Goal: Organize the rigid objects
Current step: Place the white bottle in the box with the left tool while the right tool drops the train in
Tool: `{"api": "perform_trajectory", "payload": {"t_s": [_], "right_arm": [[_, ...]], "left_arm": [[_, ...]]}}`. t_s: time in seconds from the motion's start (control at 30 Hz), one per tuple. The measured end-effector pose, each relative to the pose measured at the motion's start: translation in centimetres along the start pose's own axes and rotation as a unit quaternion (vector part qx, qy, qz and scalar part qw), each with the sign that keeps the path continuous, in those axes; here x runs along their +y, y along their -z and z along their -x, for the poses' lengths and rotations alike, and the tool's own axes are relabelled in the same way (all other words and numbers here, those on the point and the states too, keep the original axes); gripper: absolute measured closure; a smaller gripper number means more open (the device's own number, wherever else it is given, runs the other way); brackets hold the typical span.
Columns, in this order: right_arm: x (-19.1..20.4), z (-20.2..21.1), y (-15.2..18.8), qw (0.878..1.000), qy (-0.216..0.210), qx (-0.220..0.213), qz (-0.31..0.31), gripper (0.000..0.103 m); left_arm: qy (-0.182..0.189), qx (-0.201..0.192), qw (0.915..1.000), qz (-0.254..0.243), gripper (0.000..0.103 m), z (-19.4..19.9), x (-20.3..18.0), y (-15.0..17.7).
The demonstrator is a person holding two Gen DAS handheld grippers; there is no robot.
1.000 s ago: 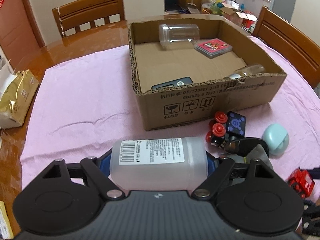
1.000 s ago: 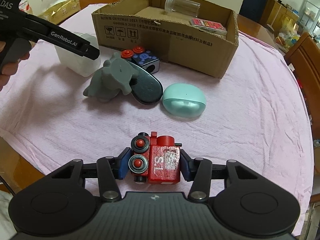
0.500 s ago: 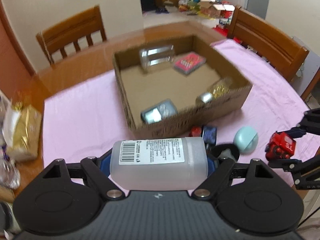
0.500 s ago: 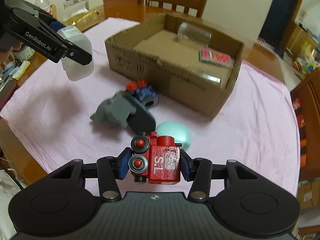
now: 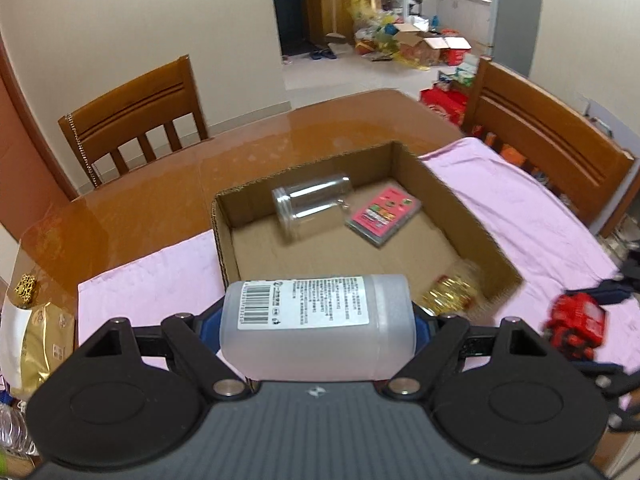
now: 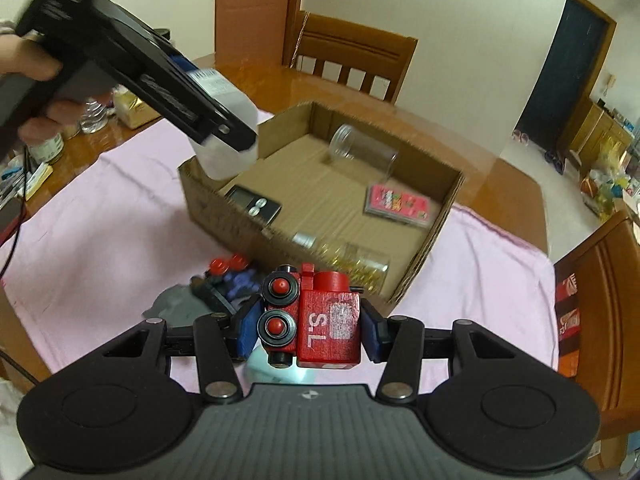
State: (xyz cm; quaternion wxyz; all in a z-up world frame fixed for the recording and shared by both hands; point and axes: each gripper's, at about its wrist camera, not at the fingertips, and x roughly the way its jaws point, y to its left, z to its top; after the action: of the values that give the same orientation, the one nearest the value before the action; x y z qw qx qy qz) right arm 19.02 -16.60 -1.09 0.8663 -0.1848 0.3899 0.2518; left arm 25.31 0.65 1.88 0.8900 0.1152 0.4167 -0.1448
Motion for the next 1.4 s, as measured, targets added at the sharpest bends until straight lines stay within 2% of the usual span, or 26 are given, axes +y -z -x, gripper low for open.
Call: {"api": "perform_trajectory", "payload": {"t_s": [0.3,0.37,0.43,0.53,0.63,0.77,0.97,1.13,1.4], "right_arm": [[-1.1,-0.5,-1.4,1.0,0.008,-0.012,0.009,0.048],[-1.3,-0.5,-1.6,1.0,0.009,-0.013,0.011,0.048],[-1.4,-0.5,-1.8,1.0,0.008,-0.013,0.011,0.048],[-1.4,-0.8,-2.1,1.0,0.01,-0.016,0.012,0.048],[-1.5,-1.0,-2.3,1.0,0.007,-0.016,0.012,0.048],[-1.6,-1.5,-2.7,1.0,0.007,-0.015,0.014,0.048],[-2.2,-2.2,-3.7,1.0,0.003,-0.017,0.008,0.048],[-3.1,-3.2,-4.8,1.0,0.004,-0.017,-0.004,0.048],[-4.5,-5.7,-7.2,1.0,0.006,-0.008,-0.007,0.048]], "left_arm": [[-0.013,0.023,0.9996,0.004,0.02,-5.3,0.6,-1.9],[-0.012,0.025,0.9996,0.01,0.016,-6.0,0.8,-2.2],[-0.02,0.016,0.9994,0.022,0.01,-6.3,1.2,-2.4],[-0.044,0.0,0.9984,0.037,0.01,-6.2,1.7,-2.7],[-0.031,-0.008,0.9982,0.051,0.005,-5.4,2.4,-2.6],[-0.035,-0.018,0.9977,0.055,0.004,-3.7,2.7,-1.9],[-0.03,-0.035,0.9957,0.08,0.001,-0.4,2.6,0.7],[-0.057,-0.049,0.9919,0.103,0.001,2.2,2.1,3.5],[-0.11,-0.035,0.9855,0.124,0.001,4.3,2.2,7.6]]}}
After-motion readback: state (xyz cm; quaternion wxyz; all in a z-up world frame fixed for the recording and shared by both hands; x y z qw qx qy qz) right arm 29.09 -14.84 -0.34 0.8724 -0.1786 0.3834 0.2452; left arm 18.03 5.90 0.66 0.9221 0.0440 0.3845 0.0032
